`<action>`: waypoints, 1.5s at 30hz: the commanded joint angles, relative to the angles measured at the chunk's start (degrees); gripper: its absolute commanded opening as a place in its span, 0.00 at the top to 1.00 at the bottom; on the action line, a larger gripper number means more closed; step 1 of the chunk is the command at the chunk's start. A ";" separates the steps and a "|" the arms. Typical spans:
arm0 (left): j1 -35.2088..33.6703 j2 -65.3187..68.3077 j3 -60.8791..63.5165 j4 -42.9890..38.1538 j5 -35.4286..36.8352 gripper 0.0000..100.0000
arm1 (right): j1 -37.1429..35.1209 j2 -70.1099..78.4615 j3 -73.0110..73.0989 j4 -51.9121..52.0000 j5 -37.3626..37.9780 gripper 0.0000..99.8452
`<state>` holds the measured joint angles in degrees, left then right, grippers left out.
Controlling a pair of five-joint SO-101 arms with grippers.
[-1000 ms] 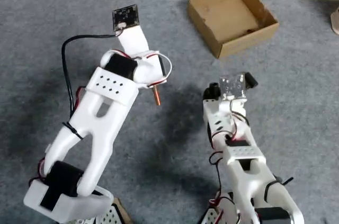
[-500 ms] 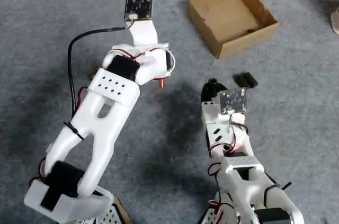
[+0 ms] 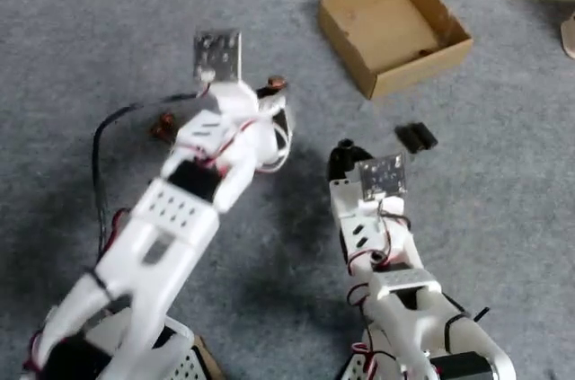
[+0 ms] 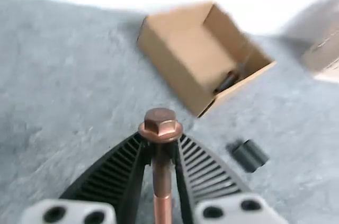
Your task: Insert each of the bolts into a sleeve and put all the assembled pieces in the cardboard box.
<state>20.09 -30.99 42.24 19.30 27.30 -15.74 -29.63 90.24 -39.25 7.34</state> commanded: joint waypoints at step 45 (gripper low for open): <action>6.37 -11.82 17.36 -22.33 3.34 0.99 | -11.21 -1.45 7.43 -14.64 8.26 0.99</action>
<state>25.19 -40.92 60.18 -1.45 30.73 -26.46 -30.15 95.34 -52.35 14.73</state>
